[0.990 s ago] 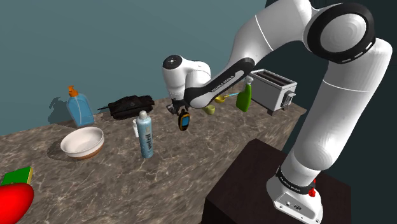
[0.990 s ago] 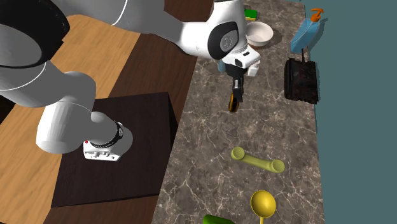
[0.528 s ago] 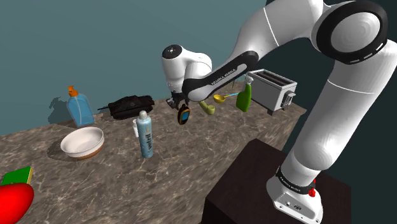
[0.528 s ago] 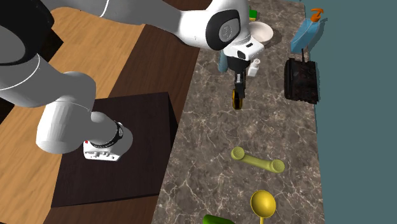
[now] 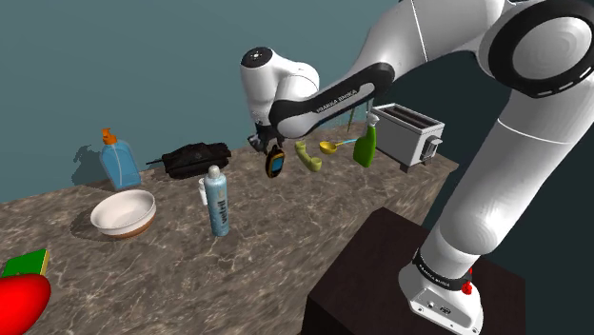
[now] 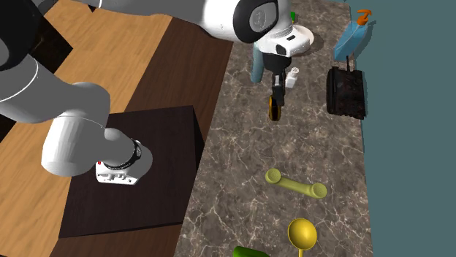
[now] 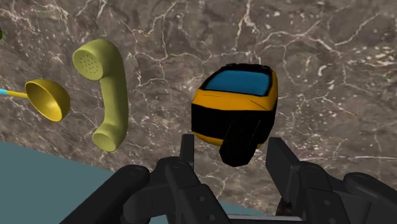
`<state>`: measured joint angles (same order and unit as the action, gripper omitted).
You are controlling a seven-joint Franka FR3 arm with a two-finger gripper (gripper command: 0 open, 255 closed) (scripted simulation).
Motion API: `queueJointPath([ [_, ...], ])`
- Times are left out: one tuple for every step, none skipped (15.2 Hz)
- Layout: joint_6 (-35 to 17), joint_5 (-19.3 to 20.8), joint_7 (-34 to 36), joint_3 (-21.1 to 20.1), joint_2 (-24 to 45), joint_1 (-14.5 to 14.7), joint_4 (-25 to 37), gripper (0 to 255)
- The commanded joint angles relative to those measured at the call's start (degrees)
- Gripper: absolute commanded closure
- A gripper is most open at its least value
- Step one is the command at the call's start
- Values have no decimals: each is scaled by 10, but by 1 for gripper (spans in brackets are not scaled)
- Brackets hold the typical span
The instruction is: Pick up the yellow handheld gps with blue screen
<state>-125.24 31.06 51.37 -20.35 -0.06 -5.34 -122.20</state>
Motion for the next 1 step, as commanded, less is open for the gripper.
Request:
queueJointPath([
  [3, -2, -3, 0, -2, 0, 2, 255],
])
